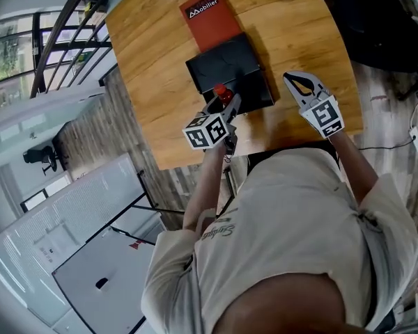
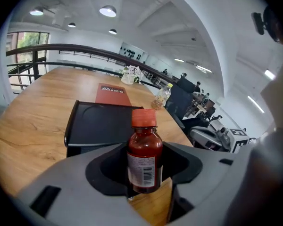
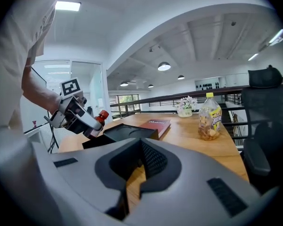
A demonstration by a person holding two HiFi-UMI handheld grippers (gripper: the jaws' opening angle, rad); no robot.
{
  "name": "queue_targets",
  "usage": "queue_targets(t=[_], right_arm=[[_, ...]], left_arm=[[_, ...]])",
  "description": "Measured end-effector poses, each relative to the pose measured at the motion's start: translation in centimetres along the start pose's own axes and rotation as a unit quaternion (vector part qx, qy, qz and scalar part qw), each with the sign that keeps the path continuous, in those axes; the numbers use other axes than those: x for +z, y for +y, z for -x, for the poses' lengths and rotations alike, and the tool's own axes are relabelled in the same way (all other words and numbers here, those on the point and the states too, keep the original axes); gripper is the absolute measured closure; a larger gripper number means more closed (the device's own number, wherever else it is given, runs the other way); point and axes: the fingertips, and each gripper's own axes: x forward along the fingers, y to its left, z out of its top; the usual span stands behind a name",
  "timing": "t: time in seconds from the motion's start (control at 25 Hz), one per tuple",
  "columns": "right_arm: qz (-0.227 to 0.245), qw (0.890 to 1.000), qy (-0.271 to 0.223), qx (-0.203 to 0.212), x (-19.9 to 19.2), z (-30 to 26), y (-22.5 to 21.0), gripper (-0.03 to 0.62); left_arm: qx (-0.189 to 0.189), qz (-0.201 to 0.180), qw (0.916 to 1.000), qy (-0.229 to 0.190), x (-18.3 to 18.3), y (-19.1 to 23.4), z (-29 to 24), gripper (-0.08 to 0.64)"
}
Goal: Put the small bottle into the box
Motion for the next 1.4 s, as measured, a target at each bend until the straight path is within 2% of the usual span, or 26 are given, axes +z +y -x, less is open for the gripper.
queue_targets(t=[0.12, 0.36, 0.68, 0.92, 1.4], right_arm=[[0.008, 1.000, 0.010, 0.001, -0.6, -0.3, 0.2, 0.598], [-0.019, 1.000, 0.003, -0.004, -0.4, -1.2, 0.2, 0.598], [-0.018, 1.000, 0.010, -0.009, -1.2, -0.9, -0.5, 0.598], [-0.022, 1.000, 0.018, -0.003, -1.8, -0.2, -0.7, 0.598], [-0.035, 0.999, 0.019, 0.010, -2.2, 0.1, -0.7, 0.598]], left_arm=[[0.009, 0.018, 0.9993, 0.032, -1.4, 1.2, -1.2, 0.333], [0.011, 0.057, 0.9959, 0.069, -3.7, 2.9, -2.5, 0.333], [0.023, 0.056, 0.9926, 0.106, -6.0, 3.6, -4.1, 0.333], [0.036, 0.082, 0.9872, 0.132, -7.4, 4.2, -5.0, 0.333], [0.074, 0.105, 0.9777, 0.166, -8.2, 5.3, -6.1, 0.333]])
